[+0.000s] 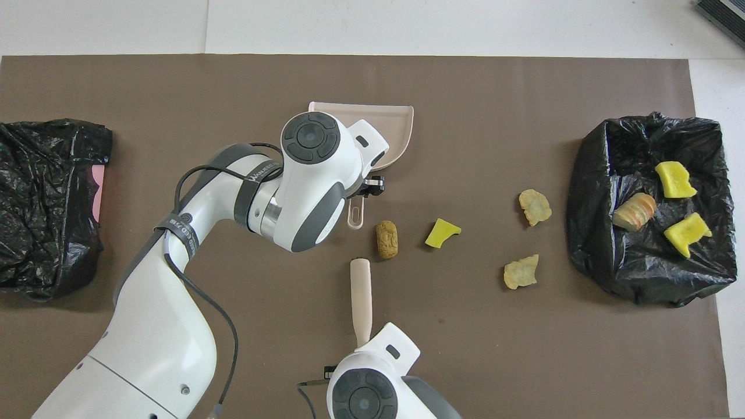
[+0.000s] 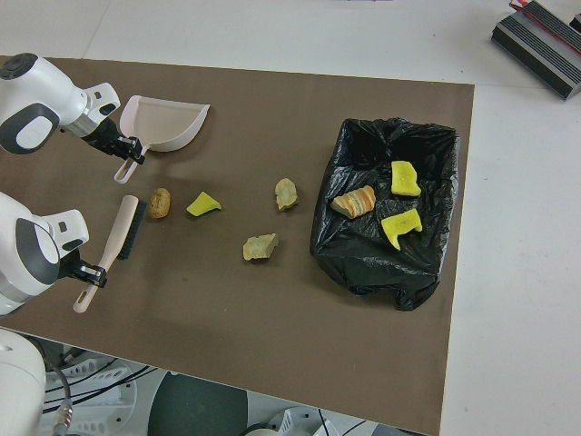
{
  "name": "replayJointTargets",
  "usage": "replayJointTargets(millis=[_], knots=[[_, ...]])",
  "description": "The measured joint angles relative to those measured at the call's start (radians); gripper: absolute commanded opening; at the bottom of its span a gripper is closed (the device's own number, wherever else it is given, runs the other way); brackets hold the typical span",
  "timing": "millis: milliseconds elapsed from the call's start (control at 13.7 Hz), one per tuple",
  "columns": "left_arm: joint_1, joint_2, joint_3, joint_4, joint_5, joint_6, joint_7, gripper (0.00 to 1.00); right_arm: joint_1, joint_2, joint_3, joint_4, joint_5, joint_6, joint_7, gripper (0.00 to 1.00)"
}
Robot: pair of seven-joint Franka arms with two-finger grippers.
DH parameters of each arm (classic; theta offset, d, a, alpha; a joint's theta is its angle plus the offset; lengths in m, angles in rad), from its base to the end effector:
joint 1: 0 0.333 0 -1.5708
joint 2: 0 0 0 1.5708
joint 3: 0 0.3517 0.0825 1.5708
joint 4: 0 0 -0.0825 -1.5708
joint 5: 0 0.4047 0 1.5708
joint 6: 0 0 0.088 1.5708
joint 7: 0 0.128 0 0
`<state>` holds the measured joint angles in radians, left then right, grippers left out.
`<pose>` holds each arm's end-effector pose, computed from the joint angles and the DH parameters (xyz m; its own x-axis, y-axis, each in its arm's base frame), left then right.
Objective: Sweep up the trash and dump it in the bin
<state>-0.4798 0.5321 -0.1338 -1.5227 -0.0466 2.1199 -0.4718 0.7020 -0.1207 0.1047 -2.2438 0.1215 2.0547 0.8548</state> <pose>0.6139 -0.4171 0.3600 0.9952 -0.0974 0.0099 -0.0978 -0.9870 0.1272 0.3438 0.3724 0.4163 0.9874 -0.1083 -0.1151 -0.1097 -0.9940 -0.0058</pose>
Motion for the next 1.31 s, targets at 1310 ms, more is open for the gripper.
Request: replayJointTargets(millis=[1310], knots=[[0.210, -0.205, 0.027, -0.044, 0.057, -0.375, 1.253, 0.00, -0.354, 0.044, -0.004, 0.031, -0.226, -0.246, -0.179, 0.00]])
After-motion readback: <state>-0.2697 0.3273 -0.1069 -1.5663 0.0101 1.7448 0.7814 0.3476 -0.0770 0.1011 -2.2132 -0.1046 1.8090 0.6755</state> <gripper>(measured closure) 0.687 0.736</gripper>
